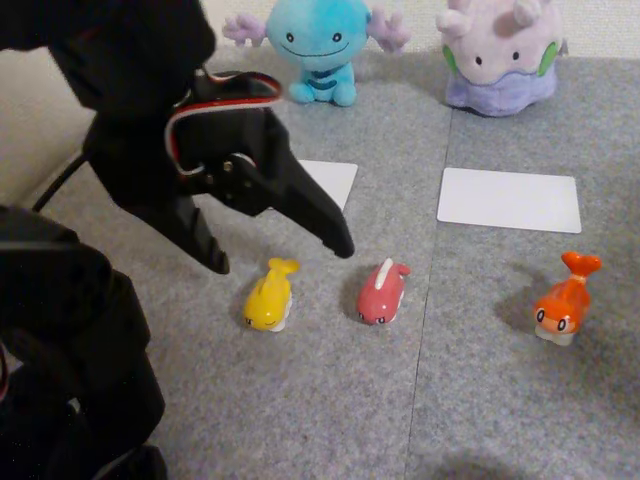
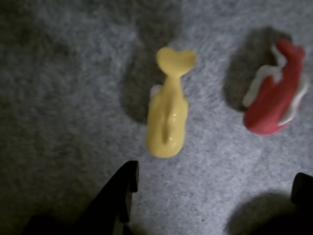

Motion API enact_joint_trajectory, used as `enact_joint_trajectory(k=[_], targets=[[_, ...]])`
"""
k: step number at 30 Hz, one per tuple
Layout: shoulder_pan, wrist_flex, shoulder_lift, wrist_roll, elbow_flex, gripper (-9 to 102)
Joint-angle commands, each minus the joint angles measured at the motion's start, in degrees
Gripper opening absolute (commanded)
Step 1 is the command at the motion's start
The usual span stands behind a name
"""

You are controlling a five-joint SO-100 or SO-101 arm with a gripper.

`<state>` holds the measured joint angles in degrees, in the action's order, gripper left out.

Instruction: Wooper wants to eat egg sudhi, and Goomy wants to eat shrimp sushi

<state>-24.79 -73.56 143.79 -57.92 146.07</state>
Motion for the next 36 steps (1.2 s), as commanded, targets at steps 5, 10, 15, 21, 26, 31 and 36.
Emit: enact_joint_trajectory(k=[5, 10, 15, 21, 26, 31, 36], targets=[[-0.88, 1.14, -0.35, 0.79, -0.7, 36], [1.05, 8.88, -6.15, -0.97, 4.31, 36], [0.88, 16.96, -14.59, -1.14, 7.12, 36], [0.7, 20.39, -19.86, -1.23, 7.12, 26], [0.88, 21.53, -20.39, -2.81, 7.12, 13], [0.7, 21.53, -20.3, -2.81, 6.5, 6], [0.97, 22.68, -20.21, -2.81, 5.98, 2]])
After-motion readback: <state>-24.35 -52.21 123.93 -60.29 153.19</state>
